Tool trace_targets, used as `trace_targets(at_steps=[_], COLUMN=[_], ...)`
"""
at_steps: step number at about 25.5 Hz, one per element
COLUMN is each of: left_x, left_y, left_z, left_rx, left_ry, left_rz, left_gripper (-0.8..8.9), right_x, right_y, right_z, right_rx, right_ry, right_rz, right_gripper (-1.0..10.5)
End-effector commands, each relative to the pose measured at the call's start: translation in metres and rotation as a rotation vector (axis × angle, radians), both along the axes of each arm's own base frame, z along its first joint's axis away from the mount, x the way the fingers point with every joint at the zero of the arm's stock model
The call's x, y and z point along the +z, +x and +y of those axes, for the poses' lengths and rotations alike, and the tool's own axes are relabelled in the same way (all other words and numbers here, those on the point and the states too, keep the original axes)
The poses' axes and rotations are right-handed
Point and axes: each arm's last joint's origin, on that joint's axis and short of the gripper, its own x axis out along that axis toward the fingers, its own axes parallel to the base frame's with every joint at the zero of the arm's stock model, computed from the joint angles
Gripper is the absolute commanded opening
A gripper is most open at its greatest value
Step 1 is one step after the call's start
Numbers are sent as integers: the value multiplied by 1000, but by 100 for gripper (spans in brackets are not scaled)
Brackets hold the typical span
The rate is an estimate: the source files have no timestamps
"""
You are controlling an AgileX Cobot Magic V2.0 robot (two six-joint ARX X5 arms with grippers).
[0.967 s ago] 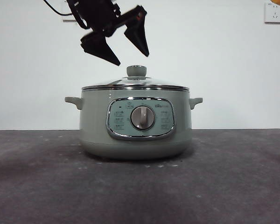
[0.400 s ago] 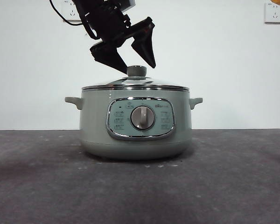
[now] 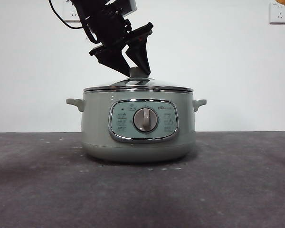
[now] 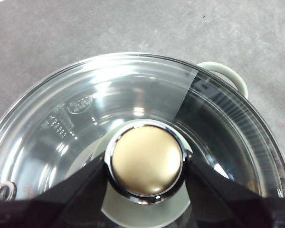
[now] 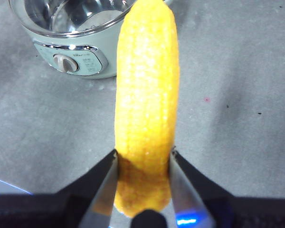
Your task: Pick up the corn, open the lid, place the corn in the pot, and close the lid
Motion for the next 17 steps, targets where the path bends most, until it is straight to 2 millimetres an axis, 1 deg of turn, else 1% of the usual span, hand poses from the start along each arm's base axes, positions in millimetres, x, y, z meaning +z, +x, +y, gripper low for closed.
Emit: trace_targets(at_steps=[1, 5, 9, 17], left_x=[-4, -4, 3, 40], left_y=[1, 1, -1, -16], left_z=[-3, -4, -2, 7], left_rx=[-15, -16, -15, -14], left_ry=[-5, -7, -18, -72], left_rz=[12, 7, -12, -109], left_gripper=[-8, -8, -8, -8], right_x=[0, 0, 0, 2], right_y=[0, 0, 0, 2], right_z=[0, 0, 0, 1], right_rx=[-4, -3, -3, -3], right_ry=[8, 8, 9, 18], right_rz=[-3, -4, -5, -32], right_gripper=[-12, -12, -12, -12])
